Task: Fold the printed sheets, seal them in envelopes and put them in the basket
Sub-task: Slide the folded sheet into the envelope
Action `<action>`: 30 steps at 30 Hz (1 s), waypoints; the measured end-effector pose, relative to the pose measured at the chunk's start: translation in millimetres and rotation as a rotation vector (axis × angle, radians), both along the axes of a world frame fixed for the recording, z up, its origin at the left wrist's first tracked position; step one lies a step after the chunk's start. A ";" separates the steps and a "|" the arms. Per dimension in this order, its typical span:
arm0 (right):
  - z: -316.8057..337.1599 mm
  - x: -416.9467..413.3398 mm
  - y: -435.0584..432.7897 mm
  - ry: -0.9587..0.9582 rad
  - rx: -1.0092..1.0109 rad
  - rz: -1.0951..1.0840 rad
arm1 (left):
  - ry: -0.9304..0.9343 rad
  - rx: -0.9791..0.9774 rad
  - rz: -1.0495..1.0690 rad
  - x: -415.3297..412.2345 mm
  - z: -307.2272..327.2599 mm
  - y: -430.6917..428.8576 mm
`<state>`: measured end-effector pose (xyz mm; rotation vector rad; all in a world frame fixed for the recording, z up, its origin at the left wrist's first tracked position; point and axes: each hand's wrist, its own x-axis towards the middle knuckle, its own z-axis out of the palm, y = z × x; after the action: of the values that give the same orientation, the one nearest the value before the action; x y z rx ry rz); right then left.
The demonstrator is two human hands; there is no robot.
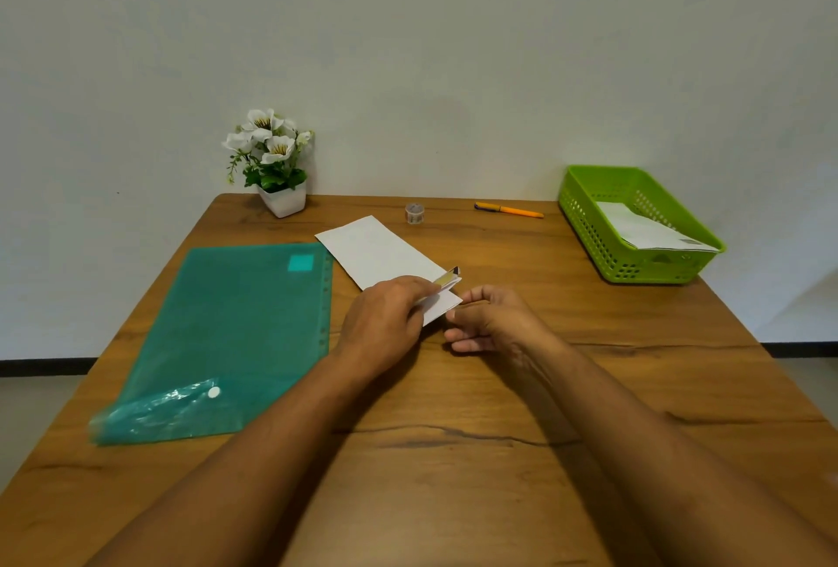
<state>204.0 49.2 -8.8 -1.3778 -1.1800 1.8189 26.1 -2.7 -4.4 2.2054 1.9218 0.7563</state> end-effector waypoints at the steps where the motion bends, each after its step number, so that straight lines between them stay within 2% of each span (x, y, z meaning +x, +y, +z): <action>1: 0.1 -0.2 -0.1 0.006 0.004 -0.008 | -0.009 0.008 -0.003 1.2 0.5 0.0; 14: 14.0 -9.4 10.8 -0.031 0.032 -0.048 | -0.114 0.057 -0.054 6.3 9.9 -6.1; 30: 10.9 -16.2 11.5 -0.091 0.088 -0.034 | -0.144 0.066 -0.059 16.0 11.1 -7.6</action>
<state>187.8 60.7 2.1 -1.4346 -1.2597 1.6756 42.1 -10.3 6.7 2.1685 1.7810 0.9533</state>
